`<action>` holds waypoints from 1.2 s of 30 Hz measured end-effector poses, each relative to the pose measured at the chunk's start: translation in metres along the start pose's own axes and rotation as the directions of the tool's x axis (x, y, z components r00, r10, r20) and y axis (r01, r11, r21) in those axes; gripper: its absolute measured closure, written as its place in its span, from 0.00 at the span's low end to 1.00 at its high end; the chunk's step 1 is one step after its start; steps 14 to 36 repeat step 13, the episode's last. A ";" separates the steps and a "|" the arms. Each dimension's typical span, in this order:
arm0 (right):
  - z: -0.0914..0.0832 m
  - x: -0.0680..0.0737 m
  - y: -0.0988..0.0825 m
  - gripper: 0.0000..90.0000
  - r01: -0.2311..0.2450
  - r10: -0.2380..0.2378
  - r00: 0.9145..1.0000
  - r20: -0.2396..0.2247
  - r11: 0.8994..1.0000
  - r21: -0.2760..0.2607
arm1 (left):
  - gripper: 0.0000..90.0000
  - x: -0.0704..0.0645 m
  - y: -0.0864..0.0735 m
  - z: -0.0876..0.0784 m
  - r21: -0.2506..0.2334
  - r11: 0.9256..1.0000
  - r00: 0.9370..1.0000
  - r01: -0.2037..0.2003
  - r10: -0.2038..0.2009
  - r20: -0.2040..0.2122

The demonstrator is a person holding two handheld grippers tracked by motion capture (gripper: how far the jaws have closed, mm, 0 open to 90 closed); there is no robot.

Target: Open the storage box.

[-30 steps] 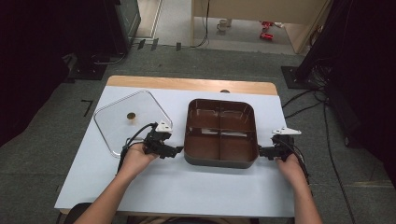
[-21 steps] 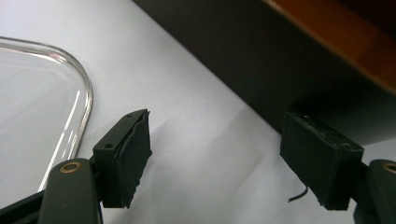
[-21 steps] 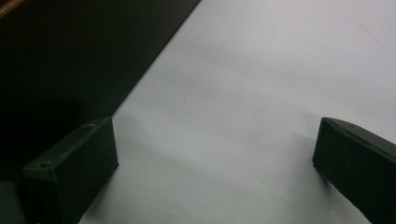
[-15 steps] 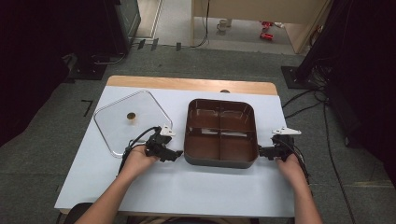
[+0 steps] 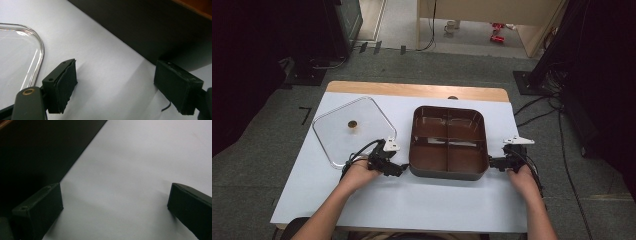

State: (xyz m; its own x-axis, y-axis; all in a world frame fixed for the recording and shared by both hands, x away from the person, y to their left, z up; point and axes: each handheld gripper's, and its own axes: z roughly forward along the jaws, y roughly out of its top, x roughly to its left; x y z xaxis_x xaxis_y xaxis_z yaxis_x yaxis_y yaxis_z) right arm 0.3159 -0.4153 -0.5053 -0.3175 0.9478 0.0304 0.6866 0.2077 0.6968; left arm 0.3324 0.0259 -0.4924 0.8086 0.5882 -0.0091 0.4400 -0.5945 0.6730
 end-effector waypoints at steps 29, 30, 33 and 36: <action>0.000 0.000 0.000 0.00 0.000 0.000 1.000 0.000 1.000 0.000 | 0.20 -0.002 -0.004 -0.001 -0.022 1.000 1.000 0.004 -0.004 -0.020; 0.000 0.000 0.000 0.00 0.000 0.000 1.000 0.000 1.000 0.000 | 0.20 -0.002 -0.004 -0.001 -0.022 1.000 1.000 0.004 -0.004 -0.020; 0.000 0.000 0.000 0.00 0.000 0.000 1.000 0.000 1.000 0.000 | 0.20 -0.002 -0.004 -0.001 -0.022 1.000 1.000 0.004 -0.004 -0.020; 0.000 0.000 0.000 0.00 0.000 0.000 1.000 0.000 1.000 0.000 | 0.20 -0.002 -0.004 -0.001 -0.022 1.000 1.000 0.004 -0.004 -0.020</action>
